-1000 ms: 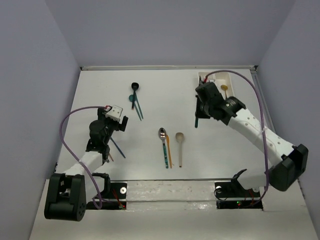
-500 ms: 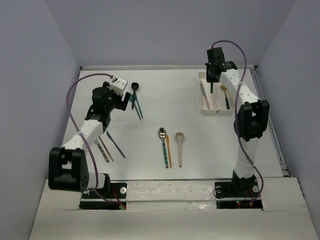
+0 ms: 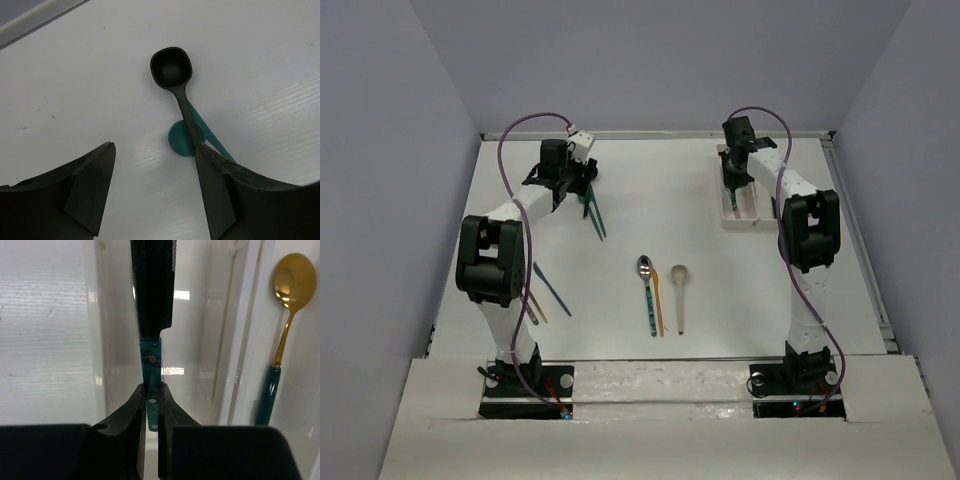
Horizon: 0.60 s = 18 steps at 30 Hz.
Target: Sort the eating utensils into containers
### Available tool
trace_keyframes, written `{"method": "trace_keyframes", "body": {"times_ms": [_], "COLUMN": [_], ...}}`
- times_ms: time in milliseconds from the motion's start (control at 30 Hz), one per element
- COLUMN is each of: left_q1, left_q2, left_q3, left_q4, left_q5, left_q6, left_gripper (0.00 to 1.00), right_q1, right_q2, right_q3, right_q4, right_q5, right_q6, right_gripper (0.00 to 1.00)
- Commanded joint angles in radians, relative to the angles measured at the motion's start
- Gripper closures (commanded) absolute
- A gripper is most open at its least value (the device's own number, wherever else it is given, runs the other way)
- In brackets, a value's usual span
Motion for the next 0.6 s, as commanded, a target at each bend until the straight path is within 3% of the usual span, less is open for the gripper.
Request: {"method": "trace_keyframes", "body": {"times_ms": [0, 33, 133, 300, 567], "left_q1": [-0.007, -0.011, -0.030, -0.061, -0.065], "left_q2": [0.056, 0.087, 0.137, 0.194, 0.276], "left_q3": [0.121, 0.135, 0.195, 0.270, 0.337], "left_q4": [-0.045, -0.050, -0.067, -0.091, -0.162], "left_q5": [-0.034, -0.041, -0.064, -0.069, -0.177], "left_q6": [-0.042, -0.046, -0.040, -0.038, -0.078], "left_gripper": [0.24, 0.25, 0.25, 0.25, 0.36], "right_q1": [0.005, 0.005, 0.005, 0.005, 0.005], "right_q2": [-0.052, -0.058, -0.084, -0.125, -0.188], "right_q3": [-0.061, -0.071, -0.095, -0.108, -0.154], "right_q4": [0.026, 0.024, 0.020, 0.010, 0.007], "right_q5": [-0.060, -0.053, -0.036, -0.019, -0.002], "right_q6": [0.003, 0.003, 0.005, 0.012, 0.025], "right_gripper": [0.88, 0.74, 0.54, 0.50, 0.50]}}
